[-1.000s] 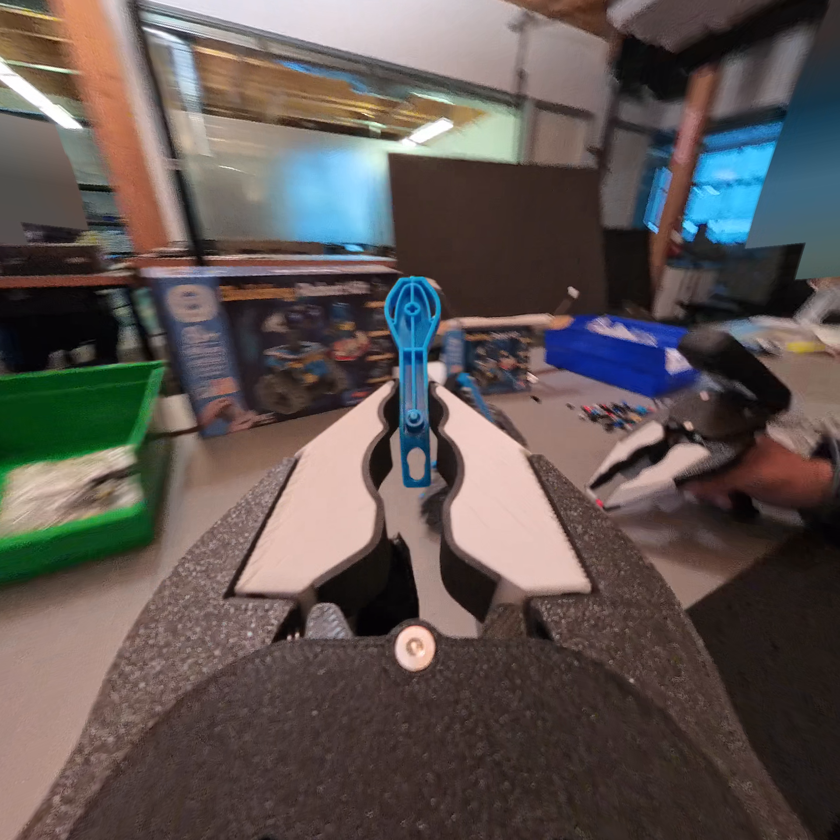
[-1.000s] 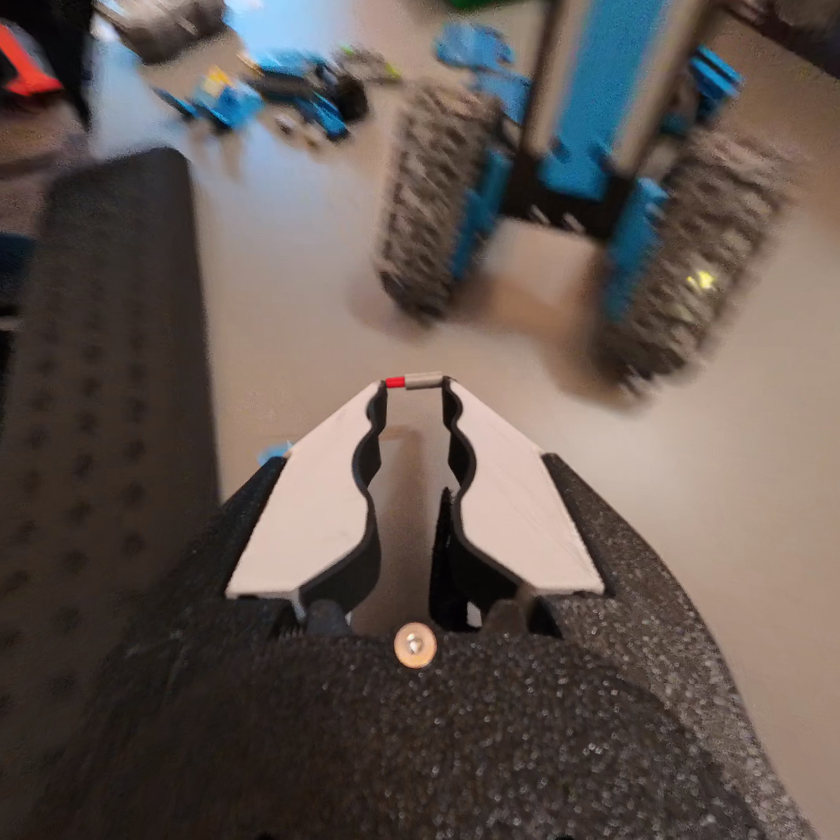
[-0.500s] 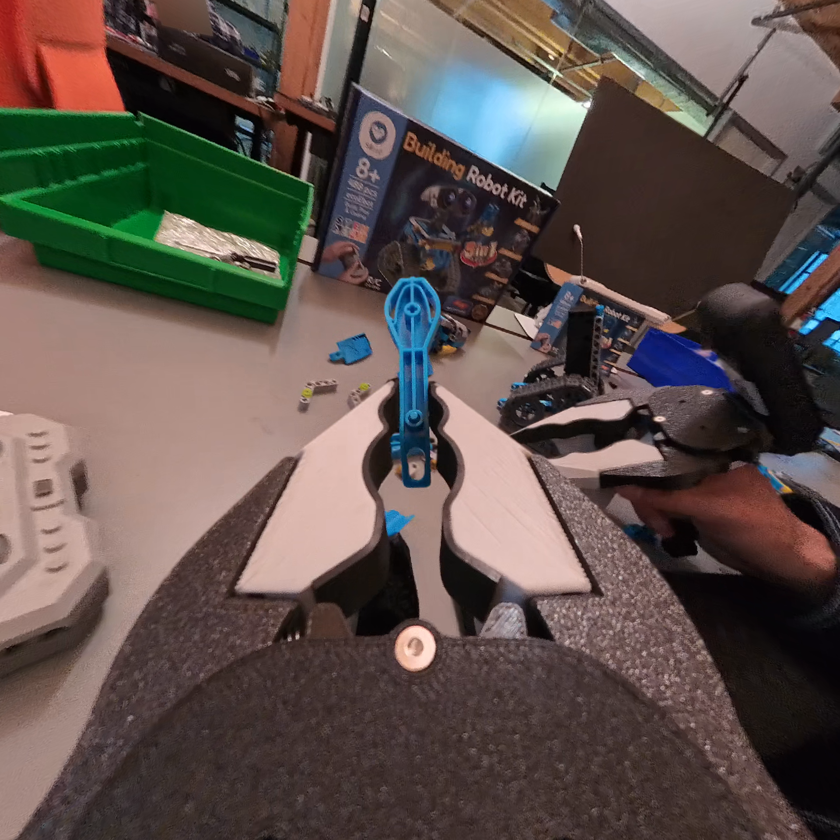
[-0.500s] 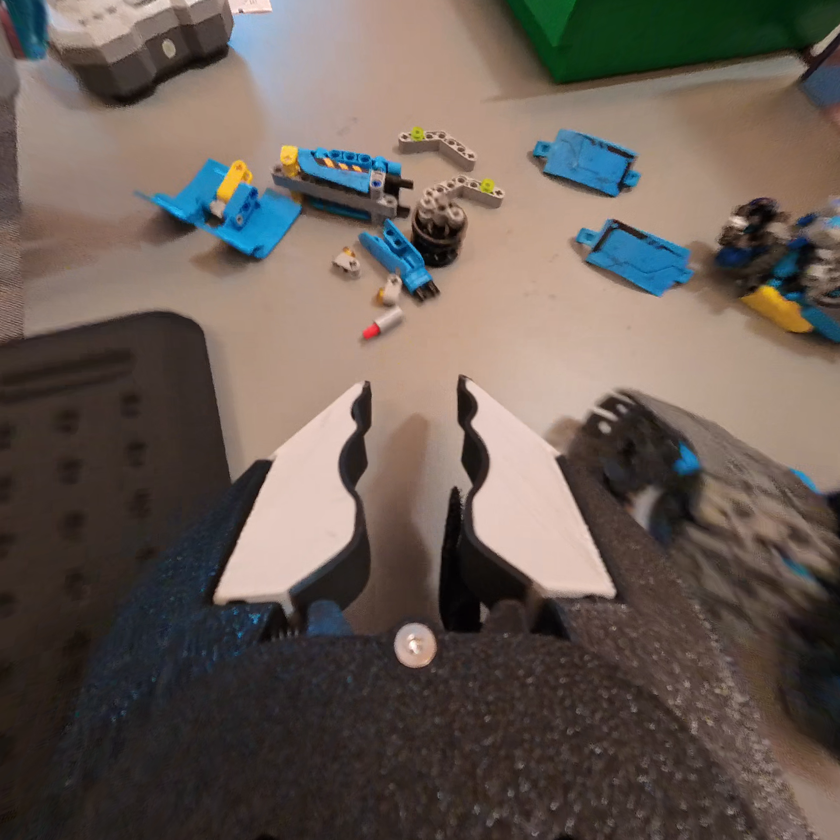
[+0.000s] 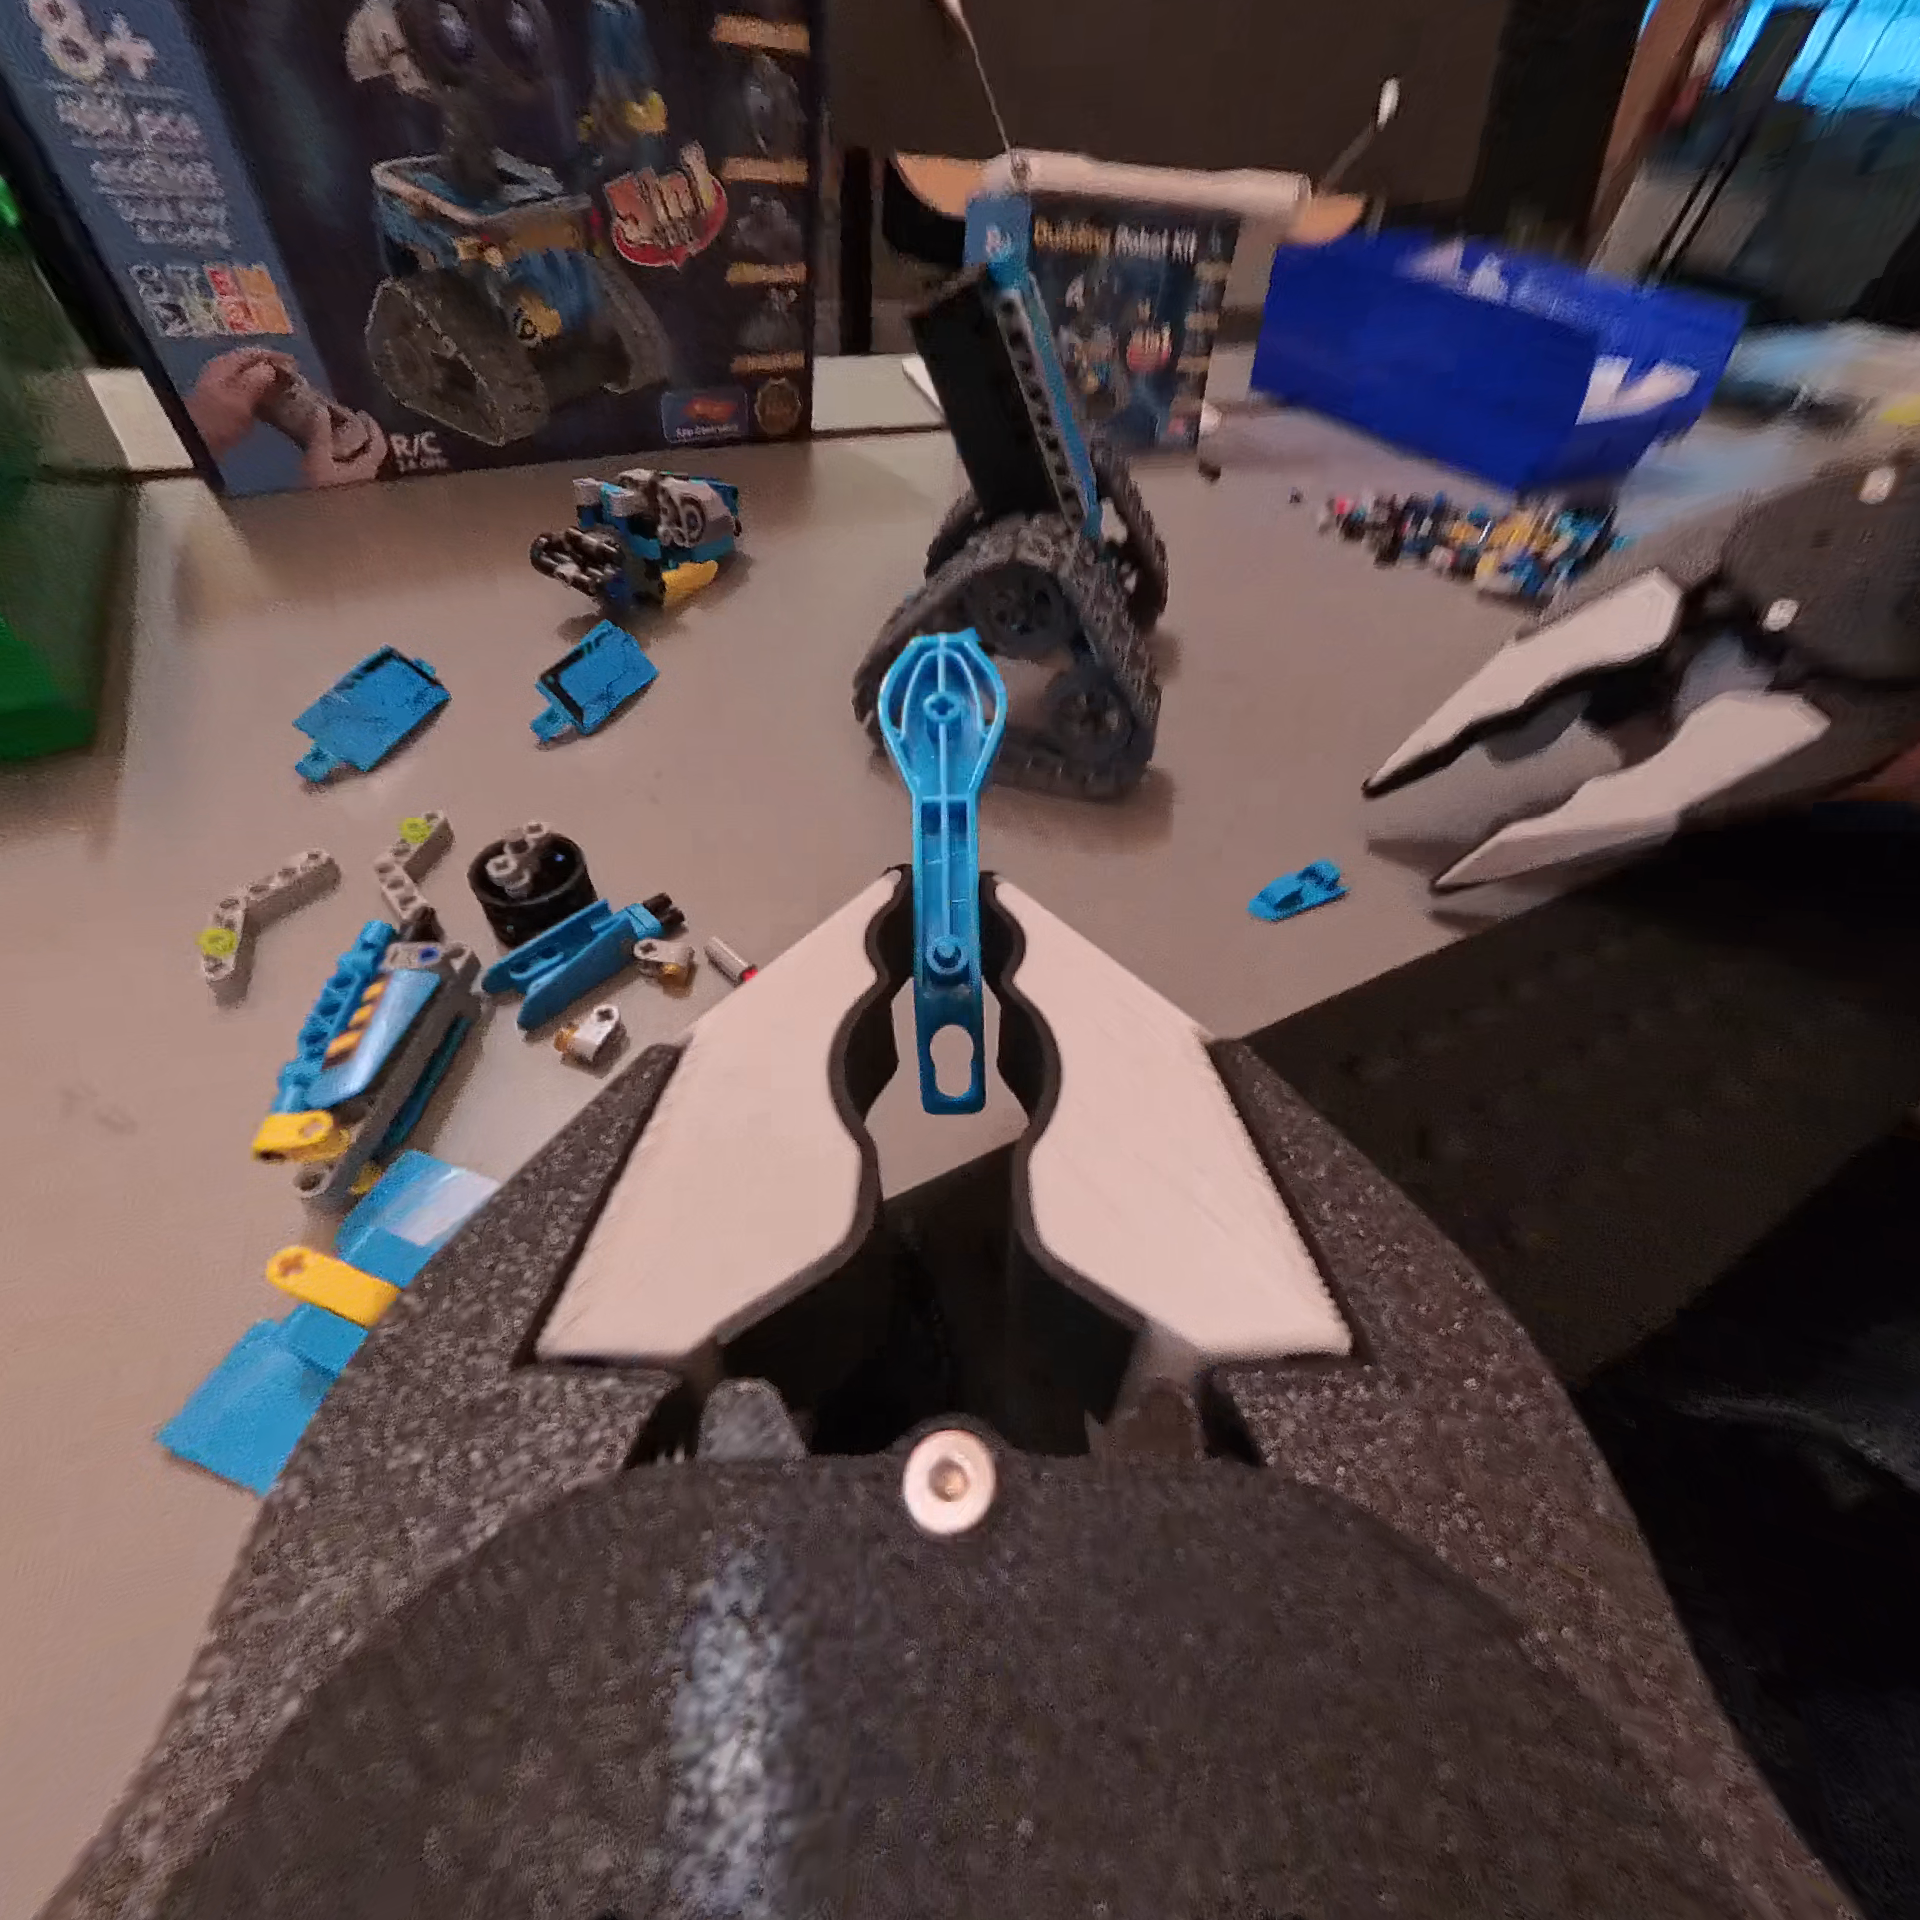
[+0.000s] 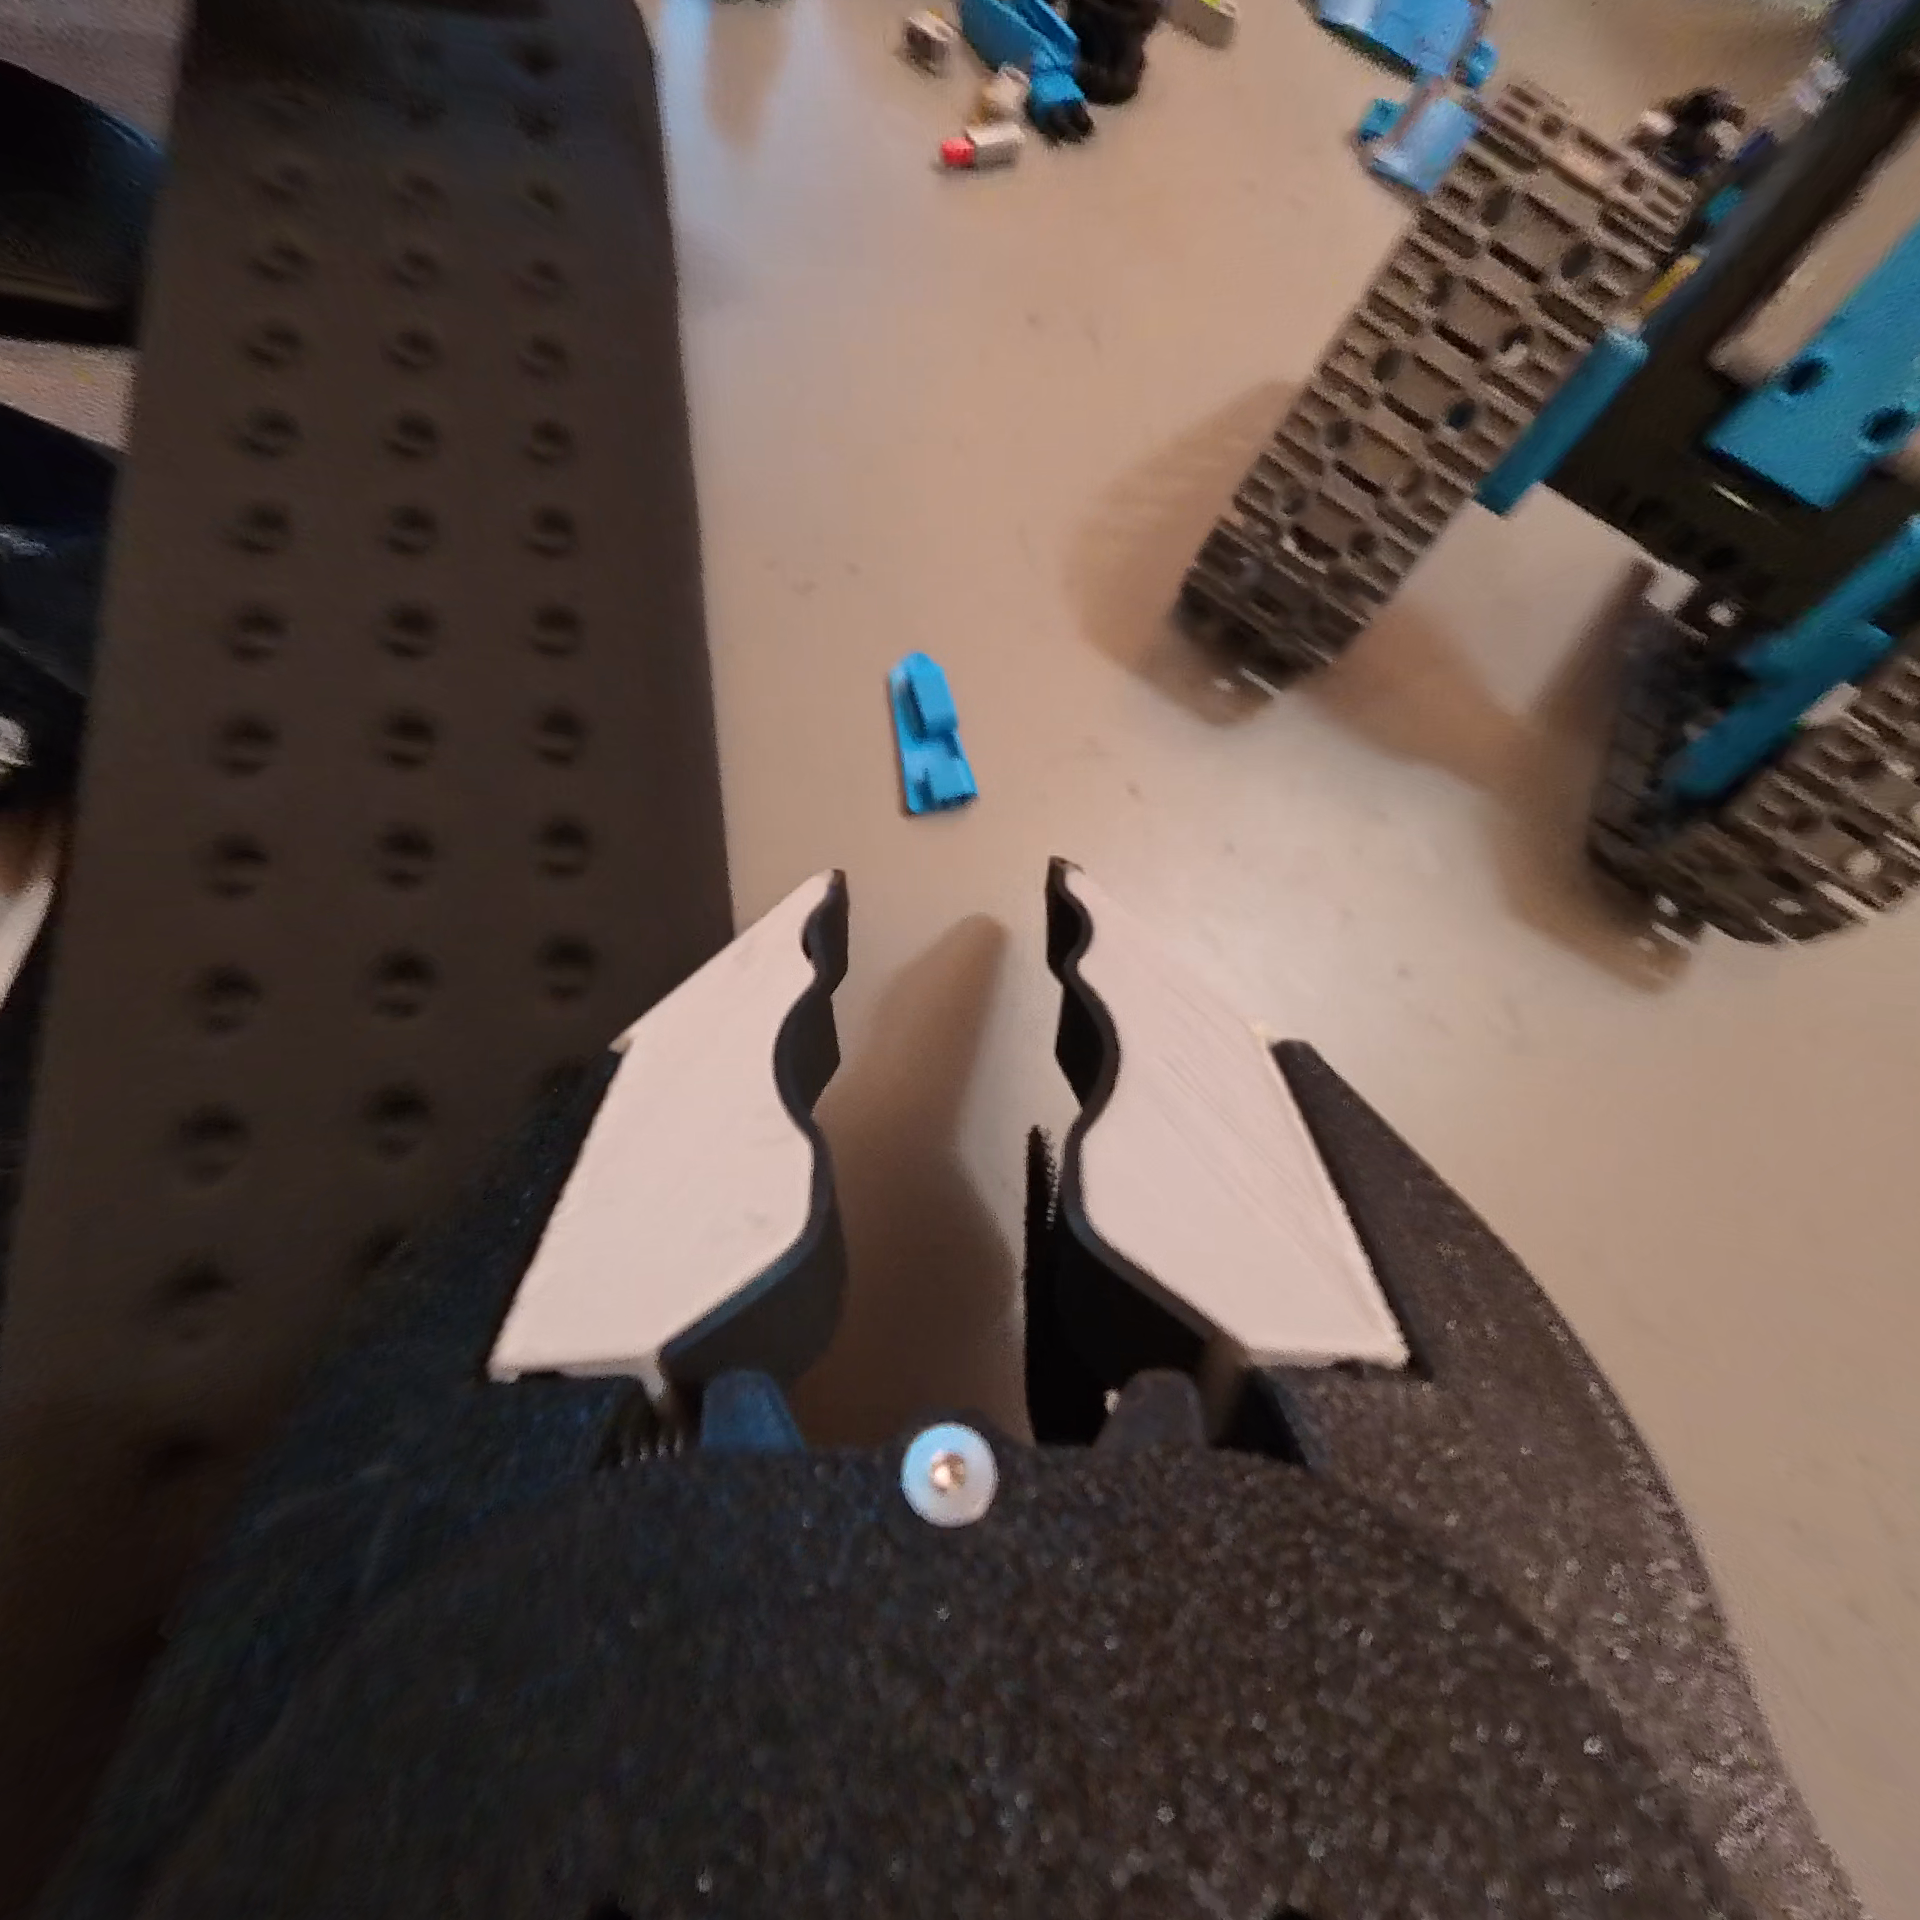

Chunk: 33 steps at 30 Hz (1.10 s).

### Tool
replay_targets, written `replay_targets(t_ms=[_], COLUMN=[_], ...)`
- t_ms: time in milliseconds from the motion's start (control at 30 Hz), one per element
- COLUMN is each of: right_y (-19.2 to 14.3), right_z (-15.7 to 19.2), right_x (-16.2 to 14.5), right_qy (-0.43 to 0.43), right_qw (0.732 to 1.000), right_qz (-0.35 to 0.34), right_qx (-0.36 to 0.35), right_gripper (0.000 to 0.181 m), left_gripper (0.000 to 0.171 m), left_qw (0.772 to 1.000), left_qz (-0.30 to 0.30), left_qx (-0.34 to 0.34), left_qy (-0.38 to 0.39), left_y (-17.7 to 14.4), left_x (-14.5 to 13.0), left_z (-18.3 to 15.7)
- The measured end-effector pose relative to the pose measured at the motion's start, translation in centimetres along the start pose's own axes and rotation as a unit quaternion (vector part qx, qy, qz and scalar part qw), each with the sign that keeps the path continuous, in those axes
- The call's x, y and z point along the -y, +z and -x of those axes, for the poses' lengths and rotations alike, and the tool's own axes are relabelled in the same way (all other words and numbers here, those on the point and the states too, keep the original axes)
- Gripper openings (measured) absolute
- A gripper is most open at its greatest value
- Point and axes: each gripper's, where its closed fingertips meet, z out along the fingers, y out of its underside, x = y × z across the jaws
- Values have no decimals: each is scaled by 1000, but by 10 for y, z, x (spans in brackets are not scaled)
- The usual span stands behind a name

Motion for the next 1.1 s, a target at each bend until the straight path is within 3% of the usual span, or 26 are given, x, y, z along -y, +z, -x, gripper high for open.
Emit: replay_targets(t_ms=[200, 267, 300, 367, 433, 567, 633, 700, 767, 867, 933, 1000, 1067, 1100], right_y=[33, 35, 35, 30, 19, -44, -100, -162, -202, -222, -230, -219, -200, -199], right_z=[15, 19, 15, 11, -9, -77, -132, -174, -190, -190, -180, -153, -94, -65], right_x=[15, 17, 16, 10, 0, -31, -75, -130, -175, -205, -192, -150, -76, -46], right_qy=[10, 38, 56, 61, 45, 98, 157, 238, 302, 334, 332, 340, 347, 353], right_qw=[996, 992, 991, 991, 997, 990, 963, 919, 887, 879, 884, 902, 915, 900], right_qz=[17, 22, 25, 32, 37, 23, 47, 71, 74, 62, 22, -61, -197, -254], right_qx=[84, 120, 118, 113, 50, -96, -212, -306, -342, -335, -327, -258, -60, 36], right_gripper=[36, 18, 9, 8, 7, 8, 8, 8, 9, 29, 29, 29, 38, 50], left_gripper=[11, 11, 11, 11, 11, 11, 11, 11, 11, 11, 11, 11, 11, 10], left_qw=[985, 984, 984, 983, 978, 953, 942, 939, 938, 934, 922, 899, 864, 844], left_qz=[65, 61, 60, 64, 78, 121, 124, 120, 114, 105, 91, 43, -41, -85], left_qx=[-11, 5, 5, -2, -19, -61, -72, -101, -138, -183, -188, -180, -198, -216], left_qy=[161, 167, 166, 170, 190, 271, 305, 307, 297, 289, 325, 396, 461, 484], left_y=[12, 14, 15, 16, 19, 34, 43, 52, 61, 81, 97, 115, 124, 124], left_x=[-9, -5, -4, -3, -8, -22, -21, -19, -15, -4, 7, 23, 40, 46], left_z=[-28, -27, -28, -31, -38, -62, -75, -93, -113, -143, -161, -182, -218, -238])
